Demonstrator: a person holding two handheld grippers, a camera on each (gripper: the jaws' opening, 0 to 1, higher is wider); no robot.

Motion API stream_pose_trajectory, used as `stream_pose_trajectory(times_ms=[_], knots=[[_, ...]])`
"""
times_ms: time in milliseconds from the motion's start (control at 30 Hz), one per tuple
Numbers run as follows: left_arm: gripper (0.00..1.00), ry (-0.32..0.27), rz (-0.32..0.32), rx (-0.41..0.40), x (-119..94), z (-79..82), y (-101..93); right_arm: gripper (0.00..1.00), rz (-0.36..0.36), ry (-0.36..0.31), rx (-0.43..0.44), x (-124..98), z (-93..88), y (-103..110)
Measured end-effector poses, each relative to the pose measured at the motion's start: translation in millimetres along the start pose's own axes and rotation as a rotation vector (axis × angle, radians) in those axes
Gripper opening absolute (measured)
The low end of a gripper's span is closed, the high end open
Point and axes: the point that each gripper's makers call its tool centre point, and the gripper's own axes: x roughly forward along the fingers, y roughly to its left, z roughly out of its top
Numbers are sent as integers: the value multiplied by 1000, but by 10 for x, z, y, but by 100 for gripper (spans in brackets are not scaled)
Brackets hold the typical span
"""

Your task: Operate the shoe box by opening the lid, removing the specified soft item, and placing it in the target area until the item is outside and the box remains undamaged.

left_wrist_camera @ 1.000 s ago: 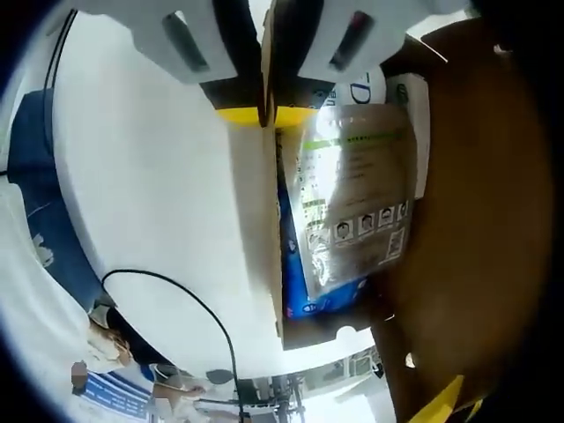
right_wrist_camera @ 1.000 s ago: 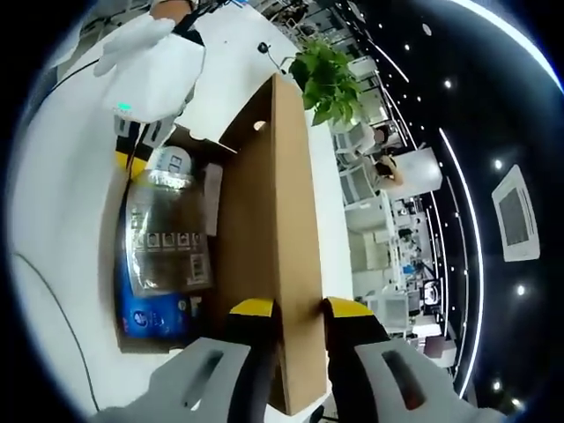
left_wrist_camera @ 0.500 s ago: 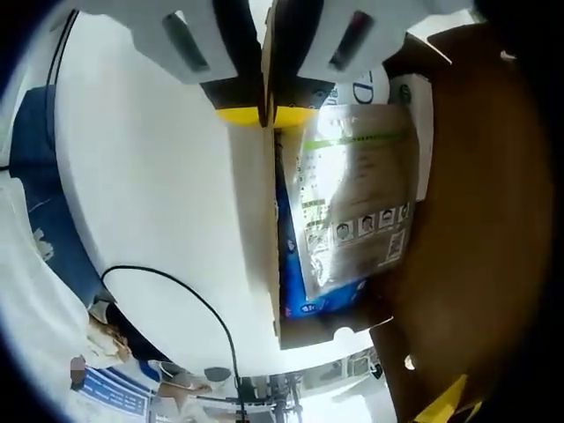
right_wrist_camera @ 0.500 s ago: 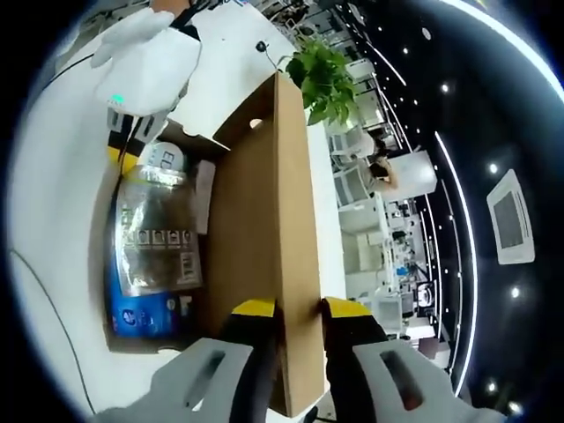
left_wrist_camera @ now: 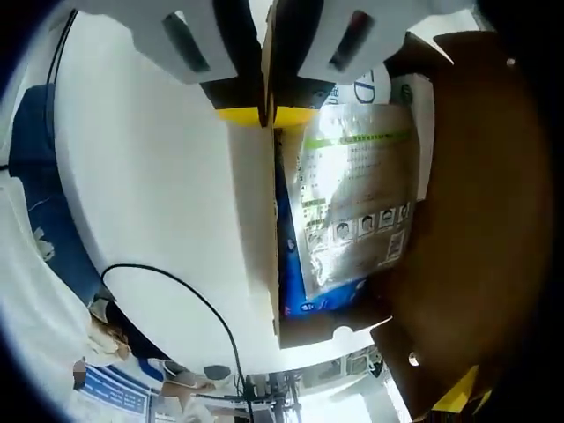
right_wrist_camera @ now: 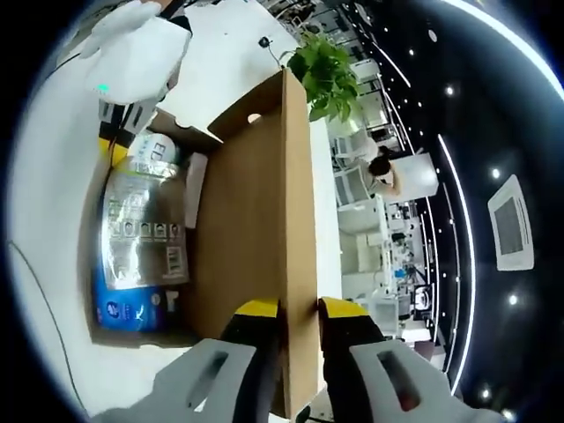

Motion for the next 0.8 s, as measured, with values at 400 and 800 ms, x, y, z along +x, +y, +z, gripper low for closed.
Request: stream_pose_trajectory(times_ms=[400, 800], knots=[[1, -6, 3, -5, 7, -3, -6, 11, -13, 9, -25, 86, -21, -66], [1, -8, 5, -2, 10, -5, -19, 10, -1, 2, -22, 117, -25, -93]])
